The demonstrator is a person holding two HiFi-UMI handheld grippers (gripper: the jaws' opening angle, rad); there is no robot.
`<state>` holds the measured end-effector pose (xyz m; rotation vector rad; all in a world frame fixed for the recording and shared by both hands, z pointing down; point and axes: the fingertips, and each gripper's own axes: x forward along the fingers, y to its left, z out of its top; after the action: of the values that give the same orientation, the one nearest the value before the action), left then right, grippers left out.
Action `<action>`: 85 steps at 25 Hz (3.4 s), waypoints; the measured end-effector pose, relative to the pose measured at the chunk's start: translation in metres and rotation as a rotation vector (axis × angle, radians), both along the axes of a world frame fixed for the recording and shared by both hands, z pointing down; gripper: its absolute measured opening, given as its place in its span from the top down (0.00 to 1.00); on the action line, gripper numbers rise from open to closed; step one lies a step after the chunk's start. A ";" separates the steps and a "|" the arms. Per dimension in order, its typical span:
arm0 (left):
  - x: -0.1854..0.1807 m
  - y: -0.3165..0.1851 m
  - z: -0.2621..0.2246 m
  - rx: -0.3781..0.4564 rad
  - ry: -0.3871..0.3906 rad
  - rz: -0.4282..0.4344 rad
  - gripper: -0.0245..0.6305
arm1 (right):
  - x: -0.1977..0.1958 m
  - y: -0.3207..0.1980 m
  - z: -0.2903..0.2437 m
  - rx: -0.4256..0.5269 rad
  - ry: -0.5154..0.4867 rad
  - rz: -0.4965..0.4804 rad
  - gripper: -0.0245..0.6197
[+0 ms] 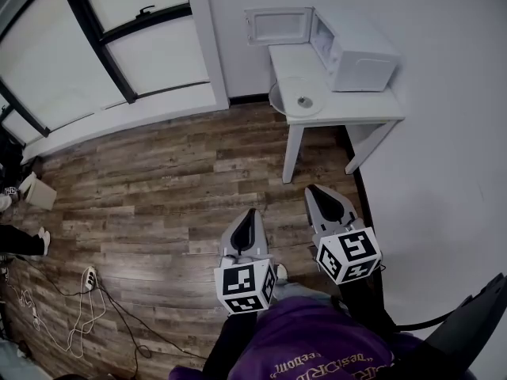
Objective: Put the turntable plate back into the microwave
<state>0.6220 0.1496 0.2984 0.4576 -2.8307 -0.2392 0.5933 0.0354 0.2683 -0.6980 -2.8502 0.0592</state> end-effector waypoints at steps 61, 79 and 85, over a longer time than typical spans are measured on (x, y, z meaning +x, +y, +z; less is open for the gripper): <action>-0.383 0.124 0.054 0.025 0.130 0.046 0.96 | -0.384 0.092 0.067 0.010 0.144 0.134 0.95; -0.561 0.041 0.050 -0.037 0.143 0.314 0.96 | -0.519 -0.028 0.064 -0.053 0.163 0.461 0.95; -0.589 -0.014 0.052 -0.032 0.146 0.463 0.96 | -0.522 -0.070 0.071 -0.059 0.179 0.586 0.95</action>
<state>0.0330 0.1361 0.3504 1.0187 -2.4958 -0.1261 0.0712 -0.0345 0.3389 0.1474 -2.7810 0.2773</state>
